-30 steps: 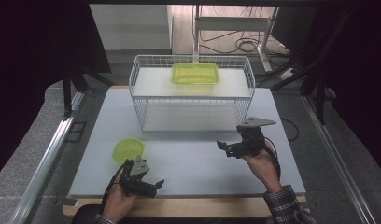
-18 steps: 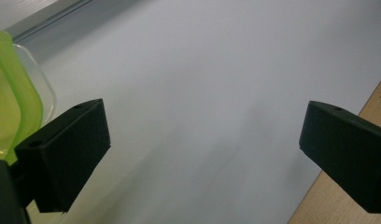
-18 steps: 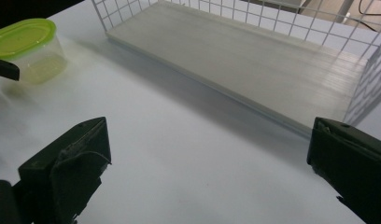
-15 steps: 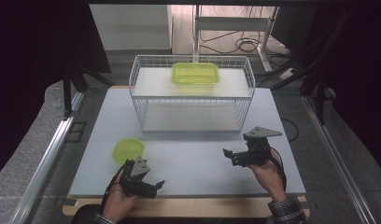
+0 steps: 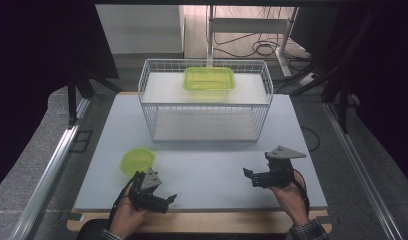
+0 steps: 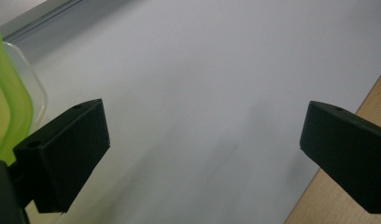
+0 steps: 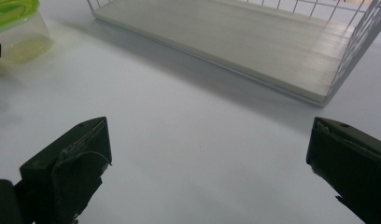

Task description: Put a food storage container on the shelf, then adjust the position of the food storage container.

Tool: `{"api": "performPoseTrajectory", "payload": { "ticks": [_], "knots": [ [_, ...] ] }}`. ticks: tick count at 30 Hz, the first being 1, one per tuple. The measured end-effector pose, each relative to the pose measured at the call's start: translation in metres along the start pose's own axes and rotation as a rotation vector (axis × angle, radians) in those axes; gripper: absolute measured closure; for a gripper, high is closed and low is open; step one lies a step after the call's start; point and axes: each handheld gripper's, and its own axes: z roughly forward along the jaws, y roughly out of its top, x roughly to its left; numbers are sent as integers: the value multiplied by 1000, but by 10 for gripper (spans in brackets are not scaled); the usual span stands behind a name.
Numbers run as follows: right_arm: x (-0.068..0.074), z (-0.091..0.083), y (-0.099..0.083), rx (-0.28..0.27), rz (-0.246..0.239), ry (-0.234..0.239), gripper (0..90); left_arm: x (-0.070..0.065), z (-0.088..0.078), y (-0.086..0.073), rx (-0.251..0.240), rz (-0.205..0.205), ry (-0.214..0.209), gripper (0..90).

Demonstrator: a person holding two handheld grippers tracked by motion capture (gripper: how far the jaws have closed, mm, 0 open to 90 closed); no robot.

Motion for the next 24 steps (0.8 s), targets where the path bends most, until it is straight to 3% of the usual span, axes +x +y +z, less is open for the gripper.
{"api": "performPoseTrajectory", "payload": {
  "ticks": [6, 16, 24],
  "knots": [
    [0, 1, -13, 15, -9, -20, 0, -1, 1, 0, 4, 15, 8, 8],
    [0, 11, -27, 74, -11, -13, 0, -3, 2, 0, 9, 43, 16, 3],
    [-3, 11, -28, 72, -6, -21, 0, 2, 1, 7, -5, -24, -26, 6]
  ]
}}
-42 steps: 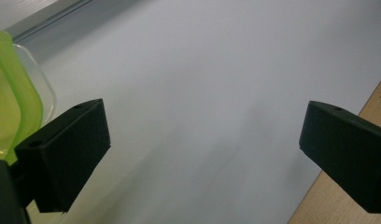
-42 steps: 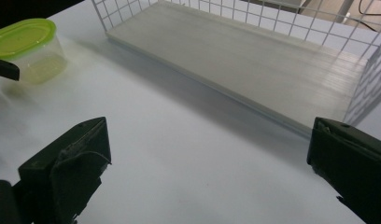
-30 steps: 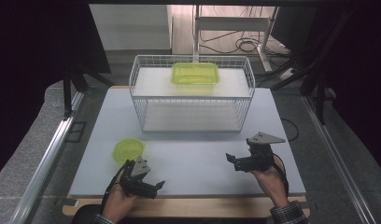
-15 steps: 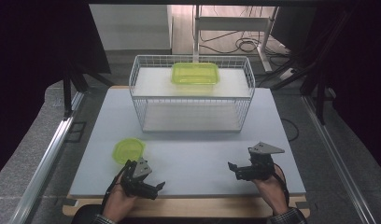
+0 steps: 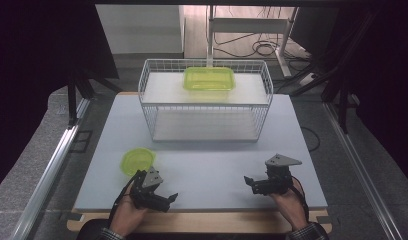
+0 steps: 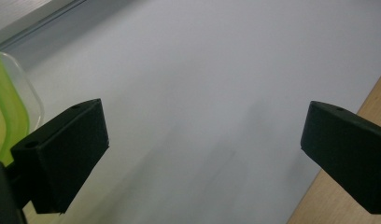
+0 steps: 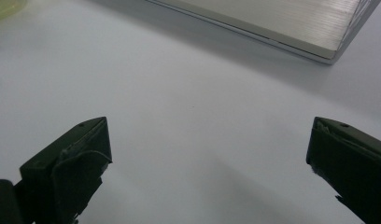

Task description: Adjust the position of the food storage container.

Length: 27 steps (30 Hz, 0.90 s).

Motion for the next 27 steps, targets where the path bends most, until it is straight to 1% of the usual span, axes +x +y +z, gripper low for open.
{"api": "performPoseTrajectory", "payload": {
  "ticks": [2, 3, 4, 6, 7, 9, 11, 12, 14, 17, 18, 19, 20, 21, 23, 25, 27],
  "knots": [
    [0, -1, 0, -4, -1, -2, 0, 1, -1, 5, -3, -10, 5, 8],
    [0, -1, 0, -7, 2, -4, 0, 1, -2, 8, -8, -9, 8, 15],
    [-1, -1, 0, -8, 3, -5, 0, 2, -4, 11, -22, -10, 3, 16],
    [-2, -1, 0, -9, 4, -6, 0, 5, -9, 17, -58, -20, -21, 21],
    [-2, -1, -1, -7, 7, -5, 0, 7, -11, 20, -67, -22, -21, 33],
    [-4, 0, -1, -4, 11, -3, 0, 12, -16, 24, -82, -28, -4, 73],
    [-5, 1, -2, -1, 13, 0, 0, 18, -19, 27, -90, -46, 3, 126],
    [-6, 1, -3, -2, 16, 1, 1, 21, -21, 29, -88, -49, 13, 165],
    [-8, 1, -3, -4, 23, 4, 2, 26, -23, 32, -77, -36, 45, 267],
    [-9, 1, -4, -6, 26, 3, 3, 35, -26, 38, -65, -26, 71, 442],
    [-9, 1, -4, -6, 27, 4, 3, 39, -26, 40, -67, -36, 81, 485],
    [-9, 1, -4, -7, 26, 4, 4, 43, -27, 41, -67, -43, 82, 548],
    [-9, 1, -4, -6, 25, 4, 4, 50, -28, 42, -75, -61, 80, 609],
    [-9, 2, -4, -4, 24, 4, 6, 53, -29, 42, -73, -66, 89, 678],
    [-9, 3, -5, 2, 24, 6, 7, 61, -31, 41, -91, -97, 93, 772],
    [-9, 4, -5, 7, 24, 9, 9, 68, -34, 38, -106, -121, 104, 846],
    [-9, 4, -5, 9, 24, 12, 10, 74, -39, 34, -115, -143, 120, 891]
  ]
}}
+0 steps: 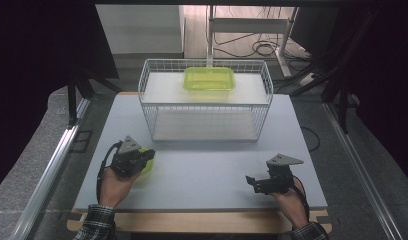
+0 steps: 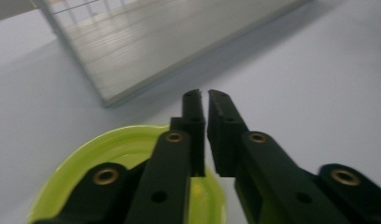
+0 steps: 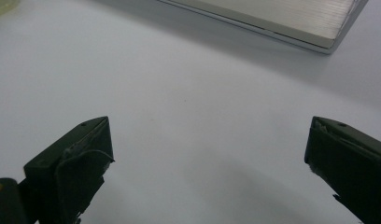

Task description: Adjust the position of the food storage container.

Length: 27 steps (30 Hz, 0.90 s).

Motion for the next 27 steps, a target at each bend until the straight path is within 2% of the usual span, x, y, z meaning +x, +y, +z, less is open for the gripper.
{"api": "performPoseTrajectory", "payload": {
  "ticks": [8, 16, 20, 27],
  "knots": [
    [-1, 2, -1, 7, 2, 10, 14, 32, -24, -9, -29, -63, 103, 900],
    [1, 5, -2, 22, 3, 13, 17, 65, -41, -30, -39, -137, 217, 900],
    [1, 6, -2, 31, -3, 9, 19, 73, -36, -41, -18, -165, 220, 900],
    [3, 7, -3, 43, -17, 11, 22, 69, -18, -55, 58, -155, 221, 900]
  ]
}}
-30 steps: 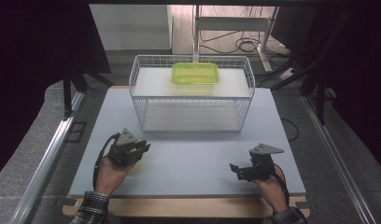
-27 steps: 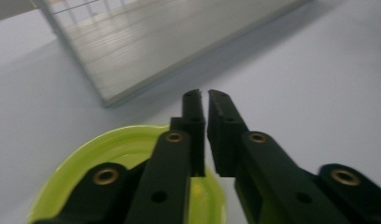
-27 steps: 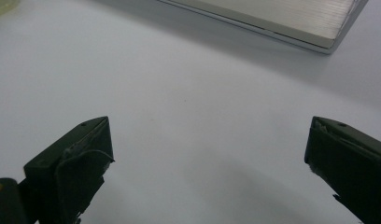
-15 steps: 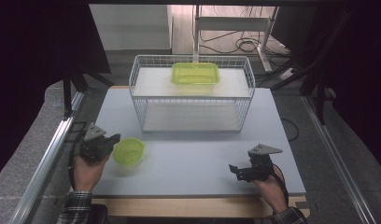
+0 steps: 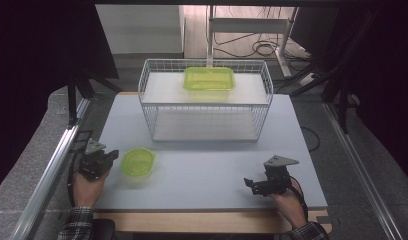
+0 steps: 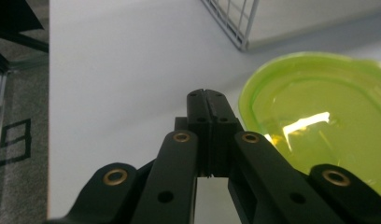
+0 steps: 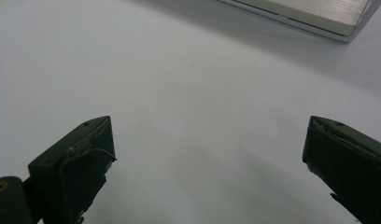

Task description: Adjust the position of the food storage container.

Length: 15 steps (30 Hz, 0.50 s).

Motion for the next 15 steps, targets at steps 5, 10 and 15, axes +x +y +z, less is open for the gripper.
{"api": "performPoseTrajectory", "payload": {
  "ticks": [5, 10, 15],
  "knots": [
    [2, 2, 0, 11, -7, -5, 23, -10, 4, -4, 31, 22, 0, 900],
    [3, 3, 0, 16, -10, -7, 23, -18, 6, -2, 30, 21, -12, 900],
    [4, 4, 0, 22, -14, -6, 23, -33, 9, 2, 33, 54, -23, 900]
  ]
}}
